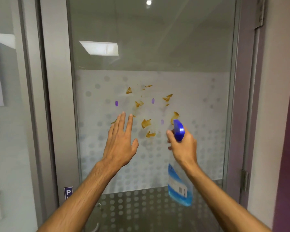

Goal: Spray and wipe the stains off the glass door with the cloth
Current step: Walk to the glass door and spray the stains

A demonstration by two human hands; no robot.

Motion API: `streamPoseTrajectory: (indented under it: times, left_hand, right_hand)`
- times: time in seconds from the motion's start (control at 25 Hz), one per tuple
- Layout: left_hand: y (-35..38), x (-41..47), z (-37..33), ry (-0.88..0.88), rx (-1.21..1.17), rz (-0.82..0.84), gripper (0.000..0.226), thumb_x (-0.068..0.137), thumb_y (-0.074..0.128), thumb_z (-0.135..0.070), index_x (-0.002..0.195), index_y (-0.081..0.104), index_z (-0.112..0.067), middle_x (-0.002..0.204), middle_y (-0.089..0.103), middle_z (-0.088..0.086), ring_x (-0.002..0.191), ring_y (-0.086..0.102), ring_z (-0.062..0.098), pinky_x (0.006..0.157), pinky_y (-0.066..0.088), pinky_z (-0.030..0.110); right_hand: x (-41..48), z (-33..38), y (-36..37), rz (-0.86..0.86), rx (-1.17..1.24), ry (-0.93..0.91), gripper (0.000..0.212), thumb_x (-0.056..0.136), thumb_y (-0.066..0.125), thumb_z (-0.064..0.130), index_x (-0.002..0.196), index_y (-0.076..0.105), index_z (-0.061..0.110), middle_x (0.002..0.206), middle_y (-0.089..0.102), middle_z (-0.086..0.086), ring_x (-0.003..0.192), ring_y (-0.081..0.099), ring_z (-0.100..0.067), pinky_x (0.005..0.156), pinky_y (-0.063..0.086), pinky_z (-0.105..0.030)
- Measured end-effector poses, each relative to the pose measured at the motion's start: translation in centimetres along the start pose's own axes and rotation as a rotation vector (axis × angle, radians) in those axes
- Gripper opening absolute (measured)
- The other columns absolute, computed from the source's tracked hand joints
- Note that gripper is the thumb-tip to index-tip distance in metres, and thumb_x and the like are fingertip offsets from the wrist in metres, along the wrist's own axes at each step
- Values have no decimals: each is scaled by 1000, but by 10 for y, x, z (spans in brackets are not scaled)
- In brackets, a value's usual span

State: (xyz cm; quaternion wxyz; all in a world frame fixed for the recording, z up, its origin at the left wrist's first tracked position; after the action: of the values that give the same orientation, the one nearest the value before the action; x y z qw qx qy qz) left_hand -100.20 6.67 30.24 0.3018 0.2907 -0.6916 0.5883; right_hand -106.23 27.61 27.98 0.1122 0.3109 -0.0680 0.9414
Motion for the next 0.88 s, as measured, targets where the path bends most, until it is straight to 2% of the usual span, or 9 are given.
streamPoseTrajectory:
  times: [0.16, 0.28, 0.52, 0.72, 0.88]
  left_hand:
    - [0, 5, -26, -16, 28, 7, 85, 99, 50, -38, 161, -4, -18, 169, -10, 9, 157, -9, 25, 126, 6, 40]
    - [1, 2, -41, -33, 41, 15, 85, 99, 50, -38, 160, -5, -18, 169, -11, 10, 157, -9, 25, 126, 6, 40]
    - [6, -11, -63, -59, 78, 32, 85, 99, 50, -37, 161, -5, -18, 169, -10, 10, 157, -8, 25, 126, 8, 41]
    - [12, -20, -75, -68, 110, 41, 86, 99, 52, -36, 161, -4, -17, 169, -10, 9, 157, -8, 24, 127, 11, 44]
    - [12, -34, -78, -103, 129, 58, 87, 98, 53, -37, 160, -5, -18, 170, -9, 8, 157, -7, 24, 128, 13, 46]
  right_hand:
    - [60, 27, -25, -28, -13, -92, 23, 98, 67, 34, 94, 63, 13, 76, 75, -7, 65, 75, -15, 72, 65, -47]
    - [74, 31, -38, -25, -52, -118, 20, 100, 66, 32, 93, 60, 15, 76, 75, -8, 65, 75, -15, 72, 66, -42]
    - [29, -36, -42, 99, -10, -34, 15, 99, 68, 28, 90, 56, 27, 80, 74, -6, 67, 75, -14, 70, 66, -47]
    - [4, -59, -41, 158, -20, -12, 14, 101, 65, 25, 92, 55, 22, 83, 73, -9, 64, 74, -14, 63, 63, -30]
    - [-8, -58, -40, 227, 69, -16, 11, 100, 67, 24, 99, 59, 17, 86, 71, -6, 69, 74, -19, 64, 64, -29]
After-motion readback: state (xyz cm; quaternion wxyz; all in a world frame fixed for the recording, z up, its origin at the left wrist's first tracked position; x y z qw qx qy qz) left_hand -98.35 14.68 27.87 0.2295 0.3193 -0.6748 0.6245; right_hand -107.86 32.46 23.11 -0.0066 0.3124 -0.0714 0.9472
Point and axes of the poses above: each hand's wrist, its own x-axis towards the middle knuckle, its own y-axis out of the palm, z = x × y, the point moved 5 cm from there along x, towards the middle knuckle
